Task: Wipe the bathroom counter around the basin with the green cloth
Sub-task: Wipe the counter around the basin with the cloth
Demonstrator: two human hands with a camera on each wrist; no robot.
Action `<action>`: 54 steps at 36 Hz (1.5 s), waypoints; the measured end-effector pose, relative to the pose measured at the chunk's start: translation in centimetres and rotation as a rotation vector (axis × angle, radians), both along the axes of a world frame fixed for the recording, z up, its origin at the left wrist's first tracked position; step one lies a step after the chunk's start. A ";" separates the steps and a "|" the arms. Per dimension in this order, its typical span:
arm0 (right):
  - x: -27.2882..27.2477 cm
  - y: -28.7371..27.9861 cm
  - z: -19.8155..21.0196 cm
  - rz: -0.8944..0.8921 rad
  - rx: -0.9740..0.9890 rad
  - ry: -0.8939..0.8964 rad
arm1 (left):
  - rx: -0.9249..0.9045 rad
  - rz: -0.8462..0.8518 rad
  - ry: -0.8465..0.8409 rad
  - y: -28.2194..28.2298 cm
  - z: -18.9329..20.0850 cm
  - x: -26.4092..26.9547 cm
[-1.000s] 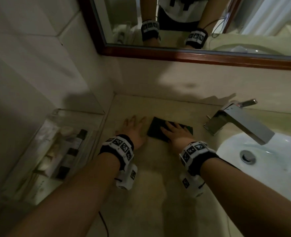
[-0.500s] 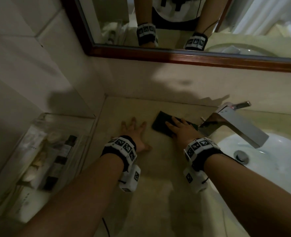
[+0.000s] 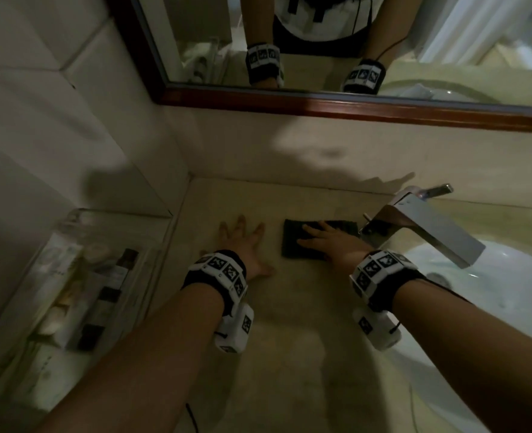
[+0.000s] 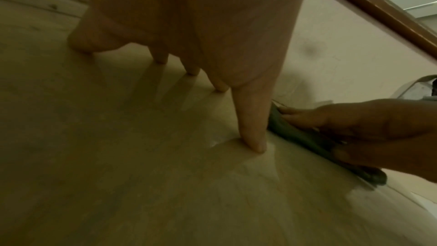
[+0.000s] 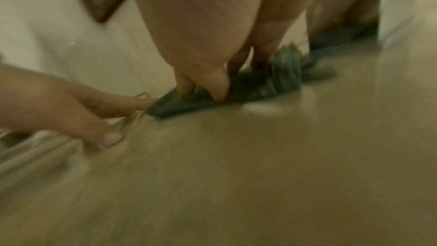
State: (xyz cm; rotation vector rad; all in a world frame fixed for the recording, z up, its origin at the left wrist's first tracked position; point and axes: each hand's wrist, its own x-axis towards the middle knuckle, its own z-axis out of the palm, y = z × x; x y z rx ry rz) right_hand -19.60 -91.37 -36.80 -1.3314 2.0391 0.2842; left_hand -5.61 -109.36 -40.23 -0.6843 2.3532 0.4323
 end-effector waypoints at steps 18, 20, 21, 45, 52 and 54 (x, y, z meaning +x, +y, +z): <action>2.6 -2.0 -2.6 -0.489 -0.127 0.140 | -0.042 0.012 0.030 -0.4 -0.9 -1.1; 1.5 -2.5 -2.6 -0.502 -0.138 0.138 | -0.038 0.009 0.026 -0.5 -1.1 -1.2; 0.9 -2.9 -2.6 -0.513 -0.147 0.141 | -0.036 0.003 0.024 -0.6 -1.1 -1.2; 0.9 -1.7 -2.6 -0.534 -0.187 0.177 | 0.046 0.089 0.071 -0.3 -0.1 -0.8; -1.5 -3.3 -2.2 -0.538 -0.181 0.184 | 0.054 0.082 0.060 -0.1 0.3 -0.7; -2.3 -3.9 -2.0 -0.563 -0.177 0.172 | 0.055 0.084 0.059 -0.1 0.5 -0.8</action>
